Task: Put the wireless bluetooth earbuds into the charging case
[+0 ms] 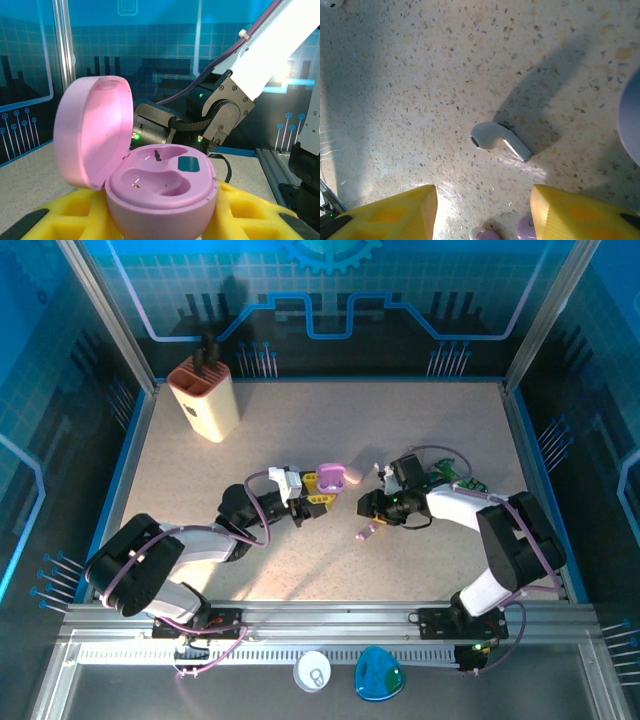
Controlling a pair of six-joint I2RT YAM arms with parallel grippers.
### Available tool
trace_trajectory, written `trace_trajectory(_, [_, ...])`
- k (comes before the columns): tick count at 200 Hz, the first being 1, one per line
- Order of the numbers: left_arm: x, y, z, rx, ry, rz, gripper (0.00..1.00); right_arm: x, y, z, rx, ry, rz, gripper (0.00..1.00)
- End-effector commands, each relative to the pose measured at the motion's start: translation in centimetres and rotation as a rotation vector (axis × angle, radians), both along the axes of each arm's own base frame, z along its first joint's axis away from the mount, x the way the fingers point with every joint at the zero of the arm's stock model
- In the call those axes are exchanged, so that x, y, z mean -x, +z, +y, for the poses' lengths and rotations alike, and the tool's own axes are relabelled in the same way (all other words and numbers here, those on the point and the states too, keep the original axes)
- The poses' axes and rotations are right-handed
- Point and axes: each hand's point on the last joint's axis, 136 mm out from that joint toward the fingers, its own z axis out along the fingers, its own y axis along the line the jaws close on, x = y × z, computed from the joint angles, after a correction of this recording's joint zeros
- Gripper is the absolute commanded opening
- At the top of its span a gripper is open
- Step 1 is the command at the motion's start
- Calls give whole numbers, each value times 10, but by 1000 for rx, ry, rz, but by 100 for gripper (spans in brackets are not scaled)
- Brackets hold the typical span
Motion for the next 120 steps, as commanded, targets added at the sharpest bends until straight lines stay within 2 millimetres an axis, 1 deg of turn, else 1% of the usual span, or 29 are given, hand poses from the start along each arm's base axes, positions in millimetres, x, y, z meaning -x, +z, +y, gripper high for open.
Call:
trace_trajectory(1, [3,9,7,27,10,-26,37,1,7,11,-17,52,-13,54])
trace_trajectory(18, [3,10,7,27,8,-26,37,-1,9,5,14,29,-43,54])
trace_trajectory(35, [3,8,7,25,7,-24,37,-2,9,-9,69,-36,-77,57])
trace_trajectory(60, [3,8,7,24,7,-25,37,8,2,-21,98,-79,-68,58])
trace_trajectory(89, [2,7,7,22,6,-23,37,22,-5,-19,76,-74,-38,58])
trace_trajectory(120, [1,7,5,19,-2,-21,37,27,-6,-12,50,-47,-32,58])
